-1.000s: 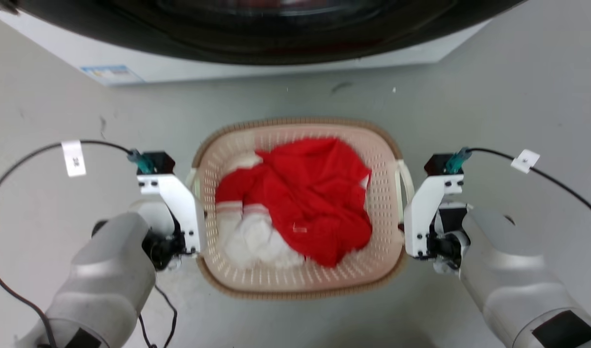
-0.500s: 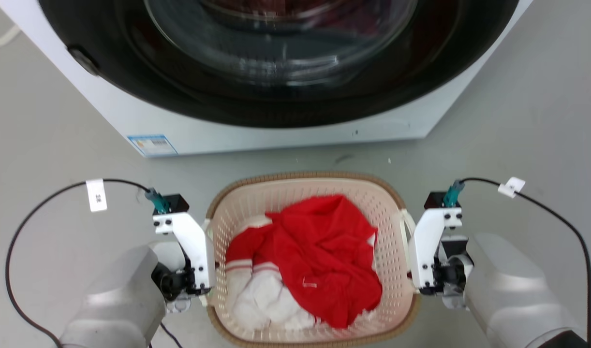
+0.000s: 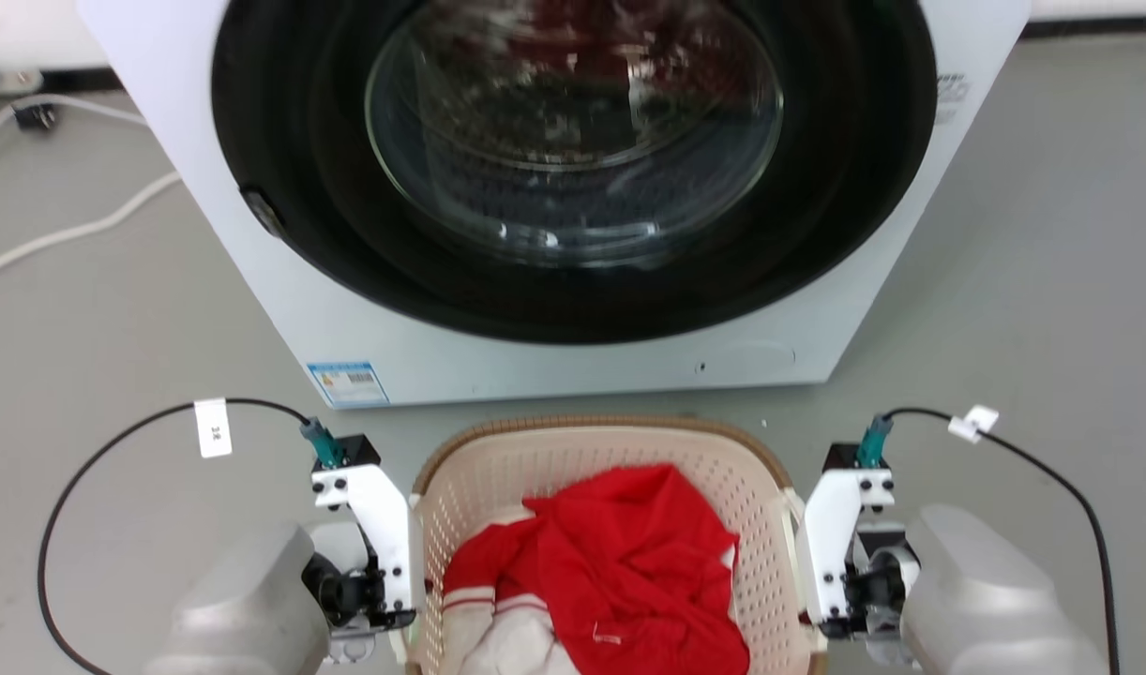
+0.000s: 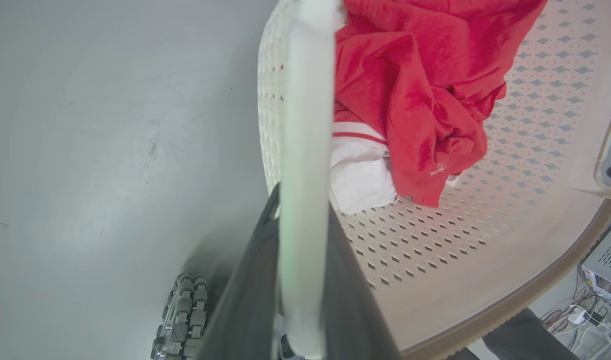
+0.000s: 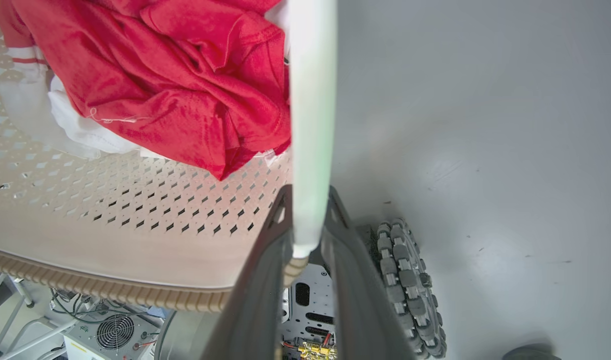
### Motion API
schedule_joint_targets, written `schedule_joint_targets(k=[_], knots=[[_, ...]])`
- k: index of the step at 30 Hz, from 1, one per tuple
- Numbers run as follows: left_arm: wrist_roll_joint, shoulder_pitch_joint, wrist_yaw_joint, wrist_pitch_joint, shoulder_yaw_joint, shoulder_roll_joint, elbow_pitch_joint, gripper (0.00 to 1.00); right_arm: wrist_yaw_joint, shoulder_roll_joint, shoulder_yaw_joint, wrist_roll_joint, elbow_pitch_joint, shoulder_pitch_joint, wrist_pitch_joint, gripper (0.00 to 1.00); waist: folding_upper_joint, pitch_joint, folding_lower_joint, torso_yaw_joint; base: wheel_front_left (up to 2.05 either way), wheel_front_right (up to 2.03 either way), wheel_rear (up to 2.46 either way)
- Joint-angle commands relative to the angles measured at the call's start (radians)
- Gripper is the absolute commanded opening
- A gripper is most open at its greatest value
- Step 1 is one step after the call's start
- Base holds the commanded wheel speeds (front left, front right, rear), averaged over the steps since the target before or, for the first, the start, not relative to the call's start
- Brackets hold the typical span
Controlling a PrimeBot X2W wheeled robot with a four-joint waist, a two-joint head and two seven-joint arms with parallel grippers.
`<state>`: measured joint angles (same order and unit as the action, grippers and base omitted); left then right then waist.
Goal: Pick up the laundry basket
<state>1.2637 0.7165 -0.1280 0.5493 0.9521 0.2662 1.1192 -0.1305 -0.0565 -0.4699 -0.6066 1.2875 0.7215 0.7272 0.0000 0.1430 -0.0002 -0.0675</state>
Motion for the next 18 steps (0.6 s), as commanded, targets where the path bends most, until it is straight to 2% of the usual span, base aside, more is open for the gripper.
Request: schedule_joint_targets(k=[1, 9, 18], knots=[[0.008, -0.011, -0.005, 0.005, -0.001, -0.011, -0.004, 0.0, 0.0, 0.005, 0.003, 0.008, 0.001, -0.028, 0.015, 0.0, 0.0, -0.037, 0.0002, 0.007, 0.0, 0.0, 0.0], [0.036, -0.051, -0.005, 0.046, 0.009, -0.018, 0.015, 0.0, 0.0, -0.006, 0.033, 0.039, 0.001, -0.069, 0.129, 0.0, 0.0, -0.124, 0.0002, 0.008, 0.0, 0.0, 0.0], [0.054, -0.051, -0.004, 0.083, 0.017, -0.026, 0.03, 0.0, 0.0, -0.017, 0.066, 0.084, 0.002, -0.057, 0.187, 0.0, 0.0, -0.177, 0.0002, 0.01, 0.0, 0.0, 0.0]])
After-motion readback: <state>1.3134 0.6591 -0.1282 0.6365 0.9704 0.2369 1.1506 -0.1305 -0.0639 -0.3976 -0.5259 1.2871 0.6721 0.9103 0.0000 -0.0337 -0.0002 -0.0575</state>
